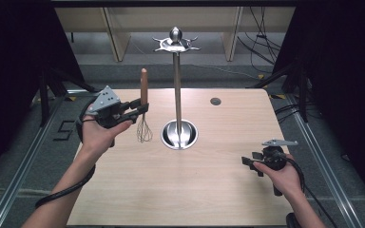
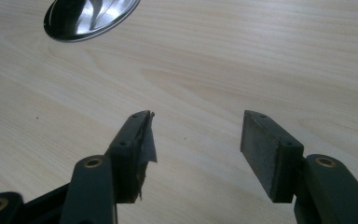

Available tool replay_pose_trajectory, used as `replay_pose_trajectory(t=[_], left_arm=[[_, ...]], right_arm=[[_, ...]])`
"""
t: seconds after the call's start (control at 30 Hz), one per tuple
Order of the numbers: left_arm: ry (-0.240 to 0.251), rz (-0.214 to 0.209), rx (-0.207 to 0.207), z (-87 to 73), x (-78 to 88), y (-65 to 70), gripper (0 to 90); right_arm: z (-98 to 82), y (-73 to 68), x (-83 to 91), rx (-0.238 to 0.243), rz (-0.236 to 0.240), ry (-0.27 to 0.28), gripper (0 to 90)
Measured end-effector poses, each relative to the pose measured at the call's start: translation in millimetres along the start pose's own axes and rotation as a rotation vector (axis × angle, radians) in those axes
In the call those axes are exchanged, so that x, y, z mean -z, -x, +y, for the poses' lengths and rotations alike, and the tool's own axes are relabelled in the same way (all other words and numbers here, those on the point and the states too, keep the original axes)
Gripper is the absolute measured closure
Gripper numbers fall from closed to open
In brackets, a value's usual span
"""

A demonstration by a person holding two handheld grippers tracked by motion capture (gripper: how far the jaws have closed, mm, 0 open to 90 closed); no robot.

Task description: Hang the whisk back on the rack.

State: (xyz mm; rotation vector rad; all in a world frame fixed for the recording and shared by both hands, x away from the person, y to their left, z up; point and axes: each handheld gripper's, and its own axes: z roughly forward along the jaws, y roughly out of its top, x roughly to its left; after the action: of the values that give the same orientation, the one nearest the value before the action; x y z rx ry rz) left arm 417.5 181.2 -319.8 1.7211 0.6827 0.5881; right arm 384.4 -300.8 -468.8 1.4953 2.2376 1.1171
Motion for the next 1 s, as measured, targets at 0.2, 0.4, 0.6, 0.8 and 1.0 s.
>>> replay_pose_trajectory(t=[0.2,0.4,0.6,0.8,1.0], left_arm=[[-0.016,-0.011,0.001,6.8,-0.8,-4.6,69.3],[-0.027,-0.012,-0.005,15.5,-2.1,-5.7,69.3],[-0.024,-0.016,0.0,22.3,-3.6,-7.2,69.3],[-0.032,-0.016,-0.01,26.3,-5.3,-9.5,69.3],[-0.037,-0.015,-0.019,33.8,-5.6,-11.8,69.4]], right_arm=[[0.1,0.3,-0.3,0.0,0.001,-0.001,43.9],[0.1,0.2,-0.5,0.0,0.001,-0.001,43.9],[0.2,0.2,-0.4,0.0,0.001,-0.001,44.0],[0.3,-0.3,0.5,0.002,-0.01,-0.008,44.0],[0.2,0.1,-0.3,-0.001,0.001,0.0,44.0]])
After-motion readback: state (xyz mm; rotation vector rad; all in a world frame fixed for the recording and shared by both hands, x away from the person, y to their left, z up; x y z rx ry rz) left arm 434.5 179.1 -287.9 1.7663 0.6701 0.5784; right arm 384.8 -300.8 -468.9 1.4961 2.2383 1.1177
